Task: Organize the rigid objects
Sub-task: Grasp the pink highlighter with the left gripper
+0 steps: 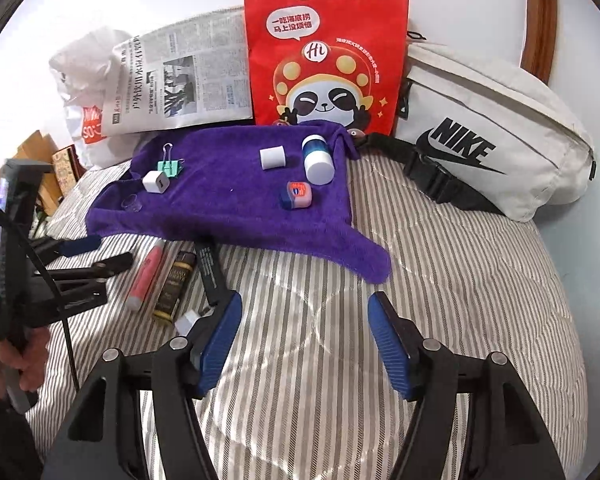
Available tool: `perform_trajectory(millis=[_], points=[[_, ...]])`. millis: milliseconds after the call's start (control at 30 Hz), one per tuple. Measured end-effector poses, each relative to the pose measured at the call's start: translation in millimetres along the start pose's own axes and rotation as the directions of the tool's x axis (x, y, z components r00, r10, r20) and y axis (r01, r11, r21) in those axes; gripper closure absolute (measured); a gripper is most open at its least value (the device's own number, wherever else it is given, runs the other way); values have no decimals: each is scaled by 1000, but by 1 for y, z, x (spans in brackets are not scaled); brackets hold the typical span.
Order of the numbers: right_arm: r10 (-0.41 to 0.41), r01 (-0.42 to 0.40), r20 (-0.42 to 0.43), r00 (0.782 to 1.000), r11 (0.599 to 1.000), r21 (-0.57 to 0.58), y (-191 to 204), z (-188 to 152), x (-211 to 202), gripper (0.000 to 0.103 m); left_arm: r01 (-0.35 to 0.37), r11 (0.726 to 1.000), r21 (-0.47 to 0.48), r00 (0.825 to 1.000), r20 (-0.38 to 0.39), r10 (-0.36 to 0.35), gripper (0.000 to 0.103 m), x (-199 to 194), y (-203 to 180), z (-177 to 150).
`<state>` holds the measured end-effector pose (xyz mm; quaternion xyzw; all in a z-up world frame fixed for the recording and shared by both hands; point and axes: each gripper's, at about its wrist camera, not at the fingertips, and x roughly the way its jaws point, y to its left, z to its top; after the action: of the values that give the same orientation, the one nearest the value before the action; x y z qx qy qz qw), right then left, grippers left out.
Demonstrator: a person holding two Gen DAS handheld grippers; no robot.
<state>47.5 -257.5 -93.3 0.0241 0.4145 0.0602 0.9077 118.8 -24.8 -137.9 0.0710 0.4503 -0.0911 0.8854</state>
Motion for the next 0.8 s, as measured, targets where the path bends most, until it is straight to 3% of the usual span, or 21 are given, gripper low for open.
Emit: perform_trajectory(millis=[67, 200, 467, 500, 533, 600, 800], points=[[-1, 1, -12, 1000, 1000, 12, -7, -4, 2, 37, 11, 1000, -5, 1000, -6, -11, 46, 6, -6, -1], [-14, 14, -10, 1000, 999, 43, -18, -7, 2, 37, -46, 999, 22, 998, -36, 47, 51, 23, -17, -3], [20, -20, -7, 1000, 999, 33, -22, -12, 9, 37, -39, 999, 21, 999, -3, 39, 55, 15, -12, -14], [29, -28, -12, 1000, 999, 34, -21, -12, 11, 37, -32, 999, 21, 999, 0, 32, 61, 16, -12, -13], [38, -38, -19, 999, 999, 30, -18, -13, 15, 37, 2, 1000, 21, 1000, 3, -2, 75, 17, -13, -12], [46, -45, -26, 999, 999, 16, -13, -14, 19, 37, 37, 999, 24, 999, 5, -37, 86, 18, -15, -10], [101, -101, -24, 995, 995, -16, 2, -16, 24, 37, 35, 999, 25, 999, 18, -36, 86, 15, -7, -15]])
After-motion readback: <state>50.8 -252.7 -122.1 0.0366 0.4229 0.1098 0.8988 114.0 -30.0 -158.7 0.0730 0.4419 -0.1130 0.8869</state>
